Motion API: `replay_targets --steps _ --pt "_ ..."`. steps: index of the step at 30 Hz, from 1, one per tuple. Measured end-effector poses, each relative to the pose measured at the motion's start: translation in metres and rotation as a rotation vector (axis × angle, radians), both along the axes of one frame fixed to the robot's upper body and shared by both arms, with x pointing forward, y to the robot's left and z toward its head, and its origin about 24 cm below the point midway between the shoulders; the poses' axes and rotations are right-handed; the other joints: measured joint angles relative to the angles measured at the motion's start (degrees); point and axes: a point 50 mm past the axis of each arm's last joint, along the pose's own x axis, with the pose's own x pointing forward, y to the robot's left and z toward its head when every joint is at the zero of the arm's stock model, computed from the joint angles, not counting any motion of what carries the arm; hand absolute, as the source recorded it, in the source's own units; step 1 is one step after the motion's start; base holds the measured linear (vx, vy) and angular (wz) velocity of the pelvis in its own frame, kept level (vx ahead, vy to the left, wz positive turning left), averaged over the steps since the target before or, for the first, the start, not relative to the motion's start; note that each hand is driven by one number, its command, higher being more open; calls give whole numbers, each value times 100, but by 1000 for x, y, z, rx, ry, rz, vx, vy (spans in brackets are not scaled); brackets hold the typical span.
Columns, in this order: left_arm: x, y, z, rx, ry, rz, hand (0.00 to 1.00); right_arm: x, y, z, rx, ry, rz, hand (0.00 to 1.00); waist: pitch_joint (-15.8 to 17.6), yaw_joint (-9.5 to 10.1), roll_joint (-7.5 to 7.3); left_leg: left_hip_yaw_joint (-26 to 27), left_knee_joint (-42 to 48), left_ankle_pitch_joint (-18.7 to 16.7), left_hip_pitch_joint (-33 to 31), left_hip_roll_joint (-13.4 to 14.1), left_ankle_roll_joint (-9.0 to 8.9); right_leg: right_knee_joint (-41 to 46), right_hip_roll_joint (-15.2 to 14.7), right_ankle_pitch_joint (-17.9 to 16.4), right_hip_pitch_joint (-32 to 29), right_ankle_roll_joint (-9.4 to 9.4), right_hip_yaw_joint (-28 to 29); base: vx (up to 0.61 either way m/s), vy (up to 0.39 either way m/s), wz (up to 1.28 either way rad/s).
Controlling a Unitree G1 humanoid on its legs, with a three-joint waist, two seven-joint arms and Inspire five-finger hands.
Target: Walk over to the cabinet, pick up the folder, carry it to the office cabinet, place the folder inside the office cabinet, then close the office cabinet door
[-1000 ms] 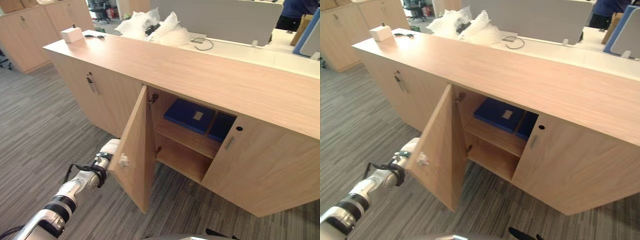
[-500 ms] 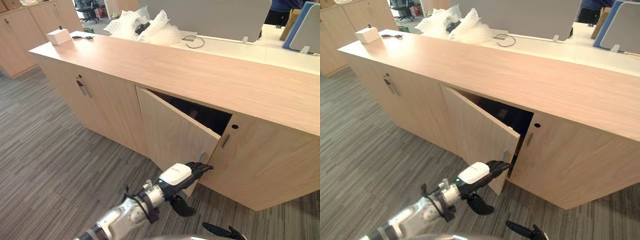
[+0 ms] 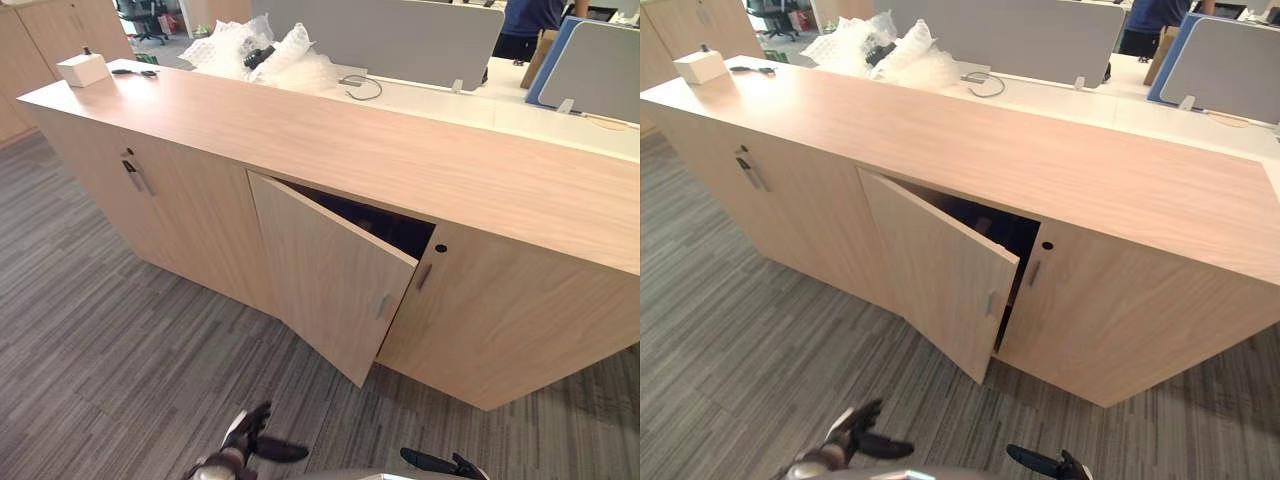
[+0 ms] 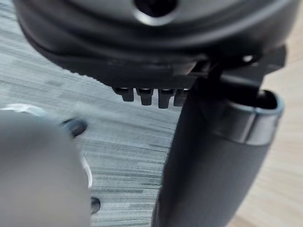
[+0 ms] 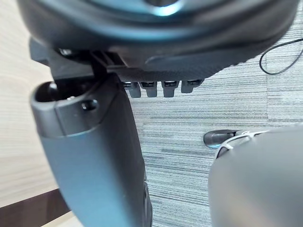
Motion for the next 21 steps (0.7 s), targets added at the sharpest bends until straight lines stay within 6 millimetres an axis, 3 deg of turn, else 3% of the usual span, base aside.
replay_targets --steps 1,3,5,6,7,8,12,17,21 --pt "-2 3 -1 -3 3 46 100 1 -2 0 0 -4 4 100 48 51 56 84 547 -292 -113 157 -33 52 60 2 31 -3 113 -6 -9 -37" --pt "-5 2 -3 -4 15 81 100 1 -5 1 0 -6 9 100 73 76 125 15 975 -485 -205 213 -17 62 100 6 76 -17 237 -26 14 -34" --pt "2 -8 -3 -24 -9 100 100 0 -8 1 -1 0 11 100 175 146 210 -947 1472 -595 -483 64 52 75 112 32 22 -117 359 -61 21 -21" --pt "5 -13 -3 -38 -20 111 100 -1 -12 1 -8 3 12 100 253 198 250 -1515 1537 -728 -551 -39 -3 86 107 60 9 -151 429 -66 73 -27" --pt "6 -18 -3 -51 -24 126 100 -1 -15 2 -16 3 13 100 248 283 318 -1984 1480 -867 -538 -140 -73 98 100 83 -51 -164 541 -76 182 -65" --pt "6 -22 -4 -60 -26 158 100 -1 -19 3 -27 6 14 100 247 373 465 -2529 1285 -985 -364 -249 -2 131 179 130 -159 -132 744 -57 179 -61" --pt "2 -20 -5 -54 -22 218 100 0 -13 3 -13 -10 31 100 241 338 325 -2110 1024 -906 -138 -312 104 202 23 173 -213 -67 1085 -50 157 -55" --pt "-9 -15 -7 -28 3 260 100 -15 -7 0 -5 20 35 100 -75 317 167 -1973 449 -670 81 -404 167 -18 -84 256 -253 7 1178 61 30 -12" --pt "-11 -19 -8 -25 13 270 100 -19 -10 0 -5 22 -1 100 -124 310 242 -1926 290 -648 309 -377 163 -108 -53 262 -115 8 1180 84 2 -5"
